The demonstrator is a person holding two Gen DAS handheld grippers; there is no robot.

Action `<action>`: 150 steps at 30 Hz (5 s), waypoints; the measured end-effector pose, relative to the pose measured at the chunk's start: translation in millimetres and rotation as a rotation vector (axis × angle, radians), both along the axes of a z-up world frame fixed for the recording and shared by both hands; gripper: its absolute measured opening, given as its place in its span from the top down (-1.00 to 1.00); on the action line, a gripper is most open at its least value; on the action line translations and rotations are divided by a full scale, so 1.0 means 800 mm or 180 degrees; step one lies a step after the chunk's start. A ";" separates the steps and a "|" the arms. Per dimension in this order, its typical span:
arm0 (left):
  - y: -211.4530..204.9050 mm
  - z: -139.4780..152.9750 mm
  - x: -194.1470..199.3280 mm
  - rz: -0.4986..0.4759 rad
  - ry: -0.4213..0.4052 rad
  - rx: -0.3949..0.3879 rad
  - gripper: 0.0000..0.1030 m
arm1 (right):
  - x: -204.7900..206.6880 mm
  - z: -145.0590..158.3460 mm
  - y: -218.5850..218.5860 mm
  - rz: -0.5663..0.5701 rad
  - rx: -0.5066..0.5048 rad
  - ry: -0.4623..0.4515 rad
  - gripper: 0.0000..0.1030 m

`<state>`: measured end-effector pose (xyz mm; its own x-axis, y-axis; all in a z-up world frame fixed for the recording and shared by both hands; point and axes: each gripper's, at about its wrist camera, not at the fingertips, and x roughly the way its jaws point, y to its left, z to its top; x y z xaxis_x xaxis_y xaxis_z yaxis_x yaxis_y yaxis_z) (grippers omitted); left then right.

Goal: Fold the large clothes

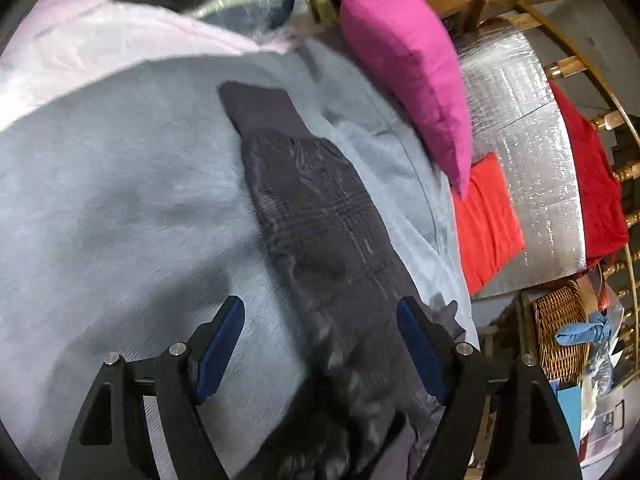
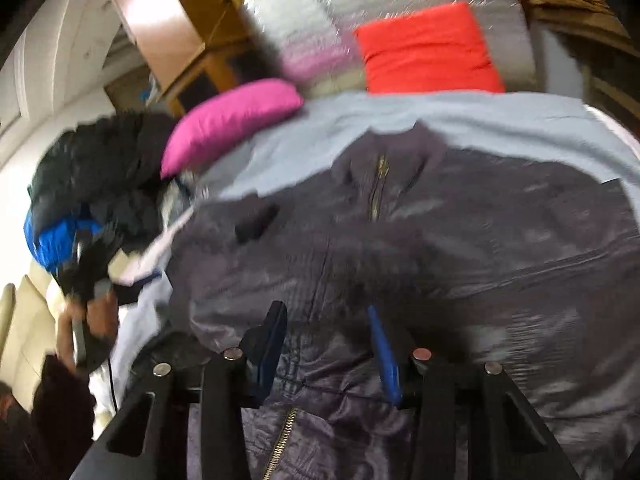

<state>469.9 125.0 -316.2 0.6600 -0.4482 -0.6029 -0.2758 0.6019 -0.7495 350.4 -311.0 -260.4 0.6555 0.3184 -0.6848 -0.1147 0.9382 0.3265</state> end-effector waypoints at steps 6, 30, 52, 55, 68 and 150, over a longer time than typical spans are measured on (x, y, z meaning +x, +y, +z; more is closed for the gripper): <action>-0.008 -0.008 0.049 -0.0033 -0.0078 -0.0164 0.13 | 0.012 -0.029 -0.013 -0.0019 0.0060 0.0161 0.13; -0.158 0.301 -0.124 -0.0435 -0.2005 0.2296 0.88 | 0.001 -0.016 -0.036 -0.0191 0.0342 0.0260 0.11; -0.303 0.079 -0.127 -0.2514 -0.0286 0.1343 0.65 | -0.025 0.023 -0.135 -0.0860 0.0823 -0.0023 -0.06; -0.252 0.116 -0.158 -0.2293 -0.0600 0.1142 0.00 | -0.028 0.032 -0.113 -0.0726 0.0610 -0.0120 -0.29; -0.138 0.084 -0.110 -0.1188 -0.0325 0.1454 -0.32 | -0.004 0.054 0.024 -0.0360 0.0040 0.0177 -0.38; -0.121 0.107 -0.125 -0.0848 -0.0740 0.2919 -0.34 | -0.009 -0.057 0.080 -0.0414 0.1697 0.0637 0.53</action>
